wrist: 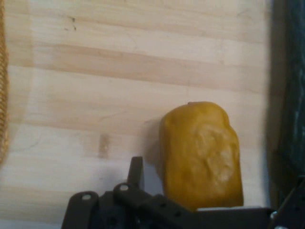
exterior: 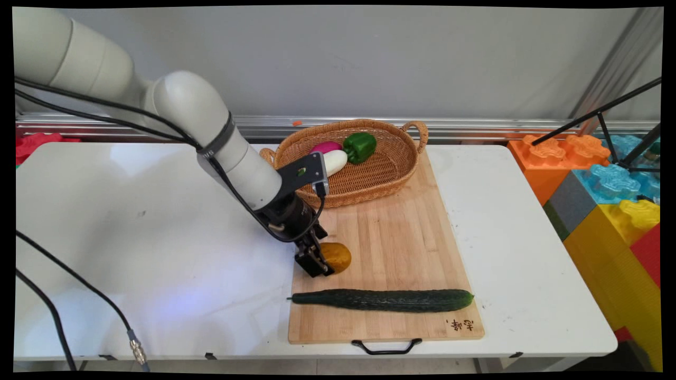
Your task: Pick up the potato from the cutting board, then place the picked object in the vegetable basket
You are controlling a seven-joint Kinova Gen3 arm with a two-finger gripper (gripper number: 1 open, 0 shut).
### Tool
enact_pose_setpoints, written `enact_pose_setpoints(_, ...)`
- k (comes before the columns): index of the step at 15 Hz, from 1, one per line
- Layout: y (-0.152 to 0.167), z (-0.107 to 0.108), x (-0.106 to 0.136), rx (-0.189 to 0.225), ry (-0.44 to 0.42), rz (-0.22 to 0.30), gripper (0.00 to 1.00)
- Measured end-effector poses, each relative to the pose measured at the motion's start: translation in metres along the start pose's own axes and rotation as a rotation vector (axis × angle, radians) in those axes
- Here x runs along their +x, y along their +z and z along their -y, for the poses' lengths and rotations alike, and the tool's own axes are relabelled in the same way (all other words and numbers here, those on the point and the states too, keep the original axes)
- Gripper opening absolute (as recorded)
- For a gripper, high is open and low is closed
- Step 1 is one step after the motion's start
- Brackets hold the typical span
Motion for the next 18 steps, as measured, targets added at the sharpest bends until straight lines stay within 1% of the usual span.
enact_pose_setpoints(3,0.01,0.004,-0.008,0.0,-0.006,-0.032,1.0)
enact_pose_setpoints(6,0.016,0.007,-0.013,-0.001,-0.008,-0.053,1.0)
enact_pose_setpoints(7,0.017,0.007,-0.015,-0.003,-0.008,-0.061,0.0)
enact_pose_setpoints(10,0.018,0.008,-0.014,-0.02,-0.015,-0.09,0.0)
enact_pose_setpoints(12,0.014,0.009,-0.011,-0.041,-0.024,-0.112,0.0)
enact_pose_setpoints(14,0.003,0.012,-0.003,-0.061,-0.032,-0.144,0.0)
enact_pose_setpoints(17,-0.01,0.017,0.014,-0.072,-0.04,-0.19,0.0)
enact_pose_setpoints(18,-0.016,0.019,0.024,-0.074,-0.044,-0.213,0.0)
